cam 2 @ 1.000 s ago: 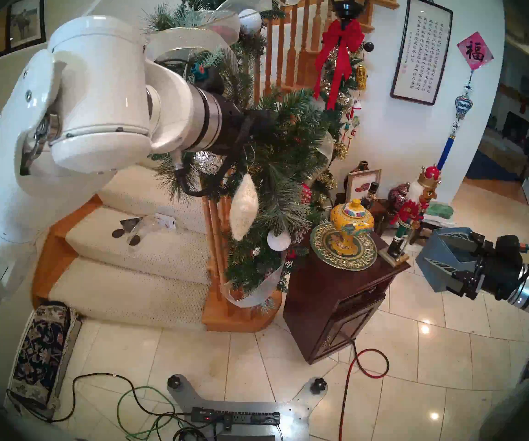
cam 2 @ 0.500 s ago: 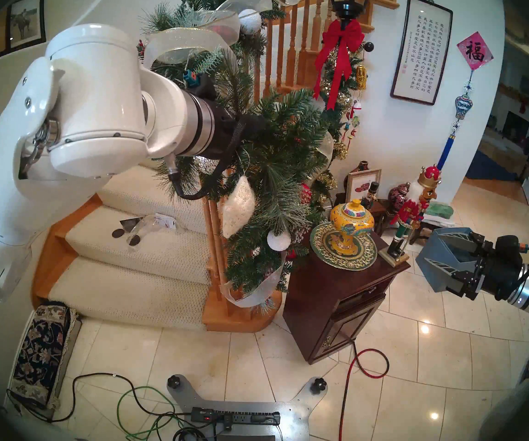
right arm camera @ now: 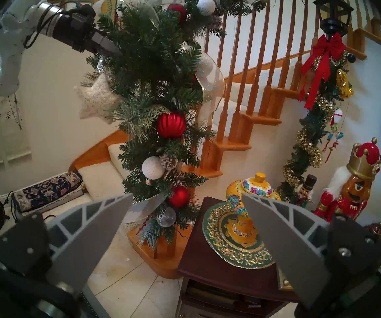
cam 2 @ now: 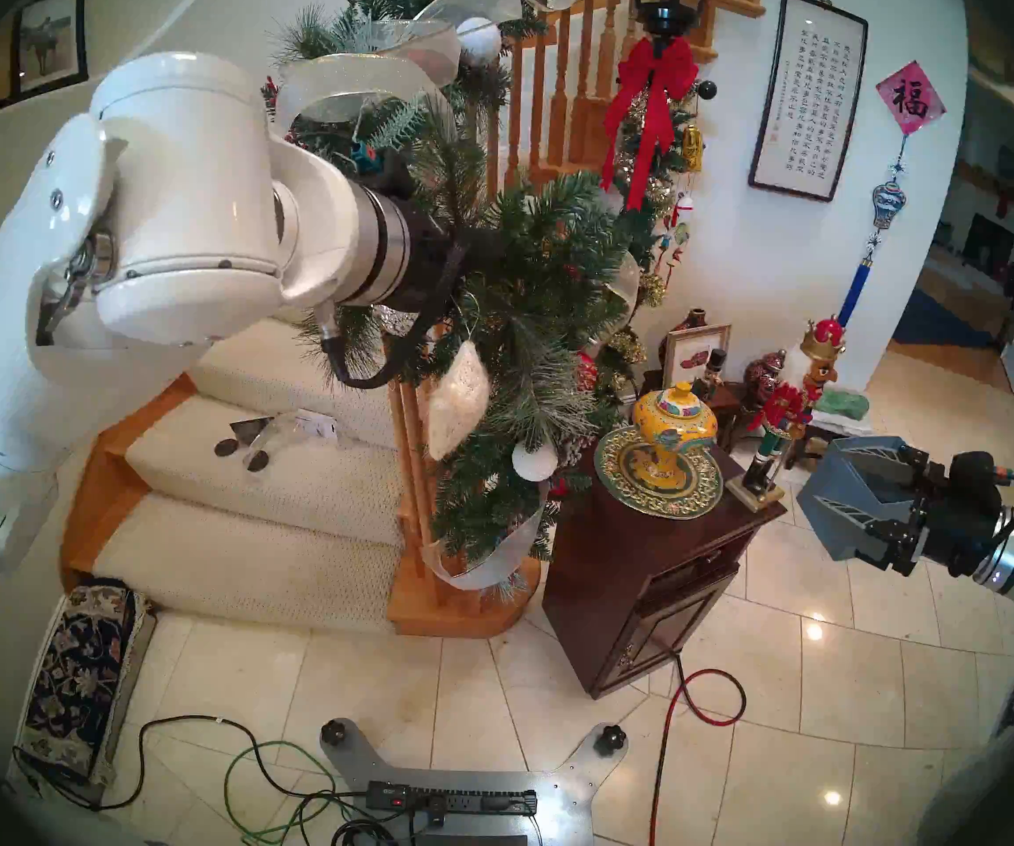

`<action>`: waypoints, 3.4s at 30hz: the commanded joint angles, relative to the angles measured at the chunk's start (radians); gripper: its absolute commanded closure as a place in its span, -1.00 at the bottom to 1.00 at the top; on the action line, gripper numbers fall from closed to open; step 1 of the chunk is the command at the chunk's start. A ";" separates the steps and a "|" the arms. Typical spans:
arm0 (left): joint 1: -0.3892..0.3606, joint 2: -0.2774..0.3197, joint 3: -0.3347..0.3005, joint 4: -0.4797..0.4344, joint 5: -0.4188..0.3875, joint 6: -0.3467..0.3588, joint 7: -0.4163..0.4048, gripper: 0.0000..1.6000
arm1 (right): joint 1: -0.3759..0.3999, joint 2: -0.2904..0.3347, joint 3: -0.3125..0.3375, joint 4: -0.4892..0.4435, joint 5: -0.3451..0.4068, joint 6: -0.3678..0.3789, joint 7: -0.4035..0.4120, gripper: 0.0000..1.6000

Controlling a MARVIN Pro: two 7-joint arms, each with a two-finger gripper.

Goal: Hang the ornament onto the Christmas-tree-style decoration

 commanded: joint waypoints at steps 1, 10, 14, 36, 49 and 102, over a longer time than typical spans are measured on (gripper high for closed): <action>-0.024 0.003 0.004 0.008 0.004 0.000 0.004 1.00 | 0.004 0.002 0.003 -0.001 -0.001 -0.001 0.103 -1.00; -0.030 0.004 0.006 0.017 0.004 -0.012 0.004 1.00 | 0.004 0.002 0.003 -0.002 -0.002 -0.001 0.099 -1.00; -0.033 0.002 0.004 0.012 0.001 -0.019 0.004 1.00 | 0.004 0.002 0.003 -0.001 -0.002 -0.001 0.102 -1.00; -0.030 -0.009 0.013 -0.045 -0.022 -0.016 0.004 1.00 | 0.006 0.002 0.003 0.001 0.002 -0.001 0.120 -1.00; -0.024 -0.023 0.005 -0.017 -0.036 -0.005 -0.004 1.00 | 0.004 0.002 0.003 -0.002 -0.004 -0.001 0.097 -1.00; -0.024 -0.026 -0.067 -0.014 -0.126 -0.050 -0.025 1.00 | 0.005 0.002 0.003 -0.001 -0.002 -0.001 0.105 -1.00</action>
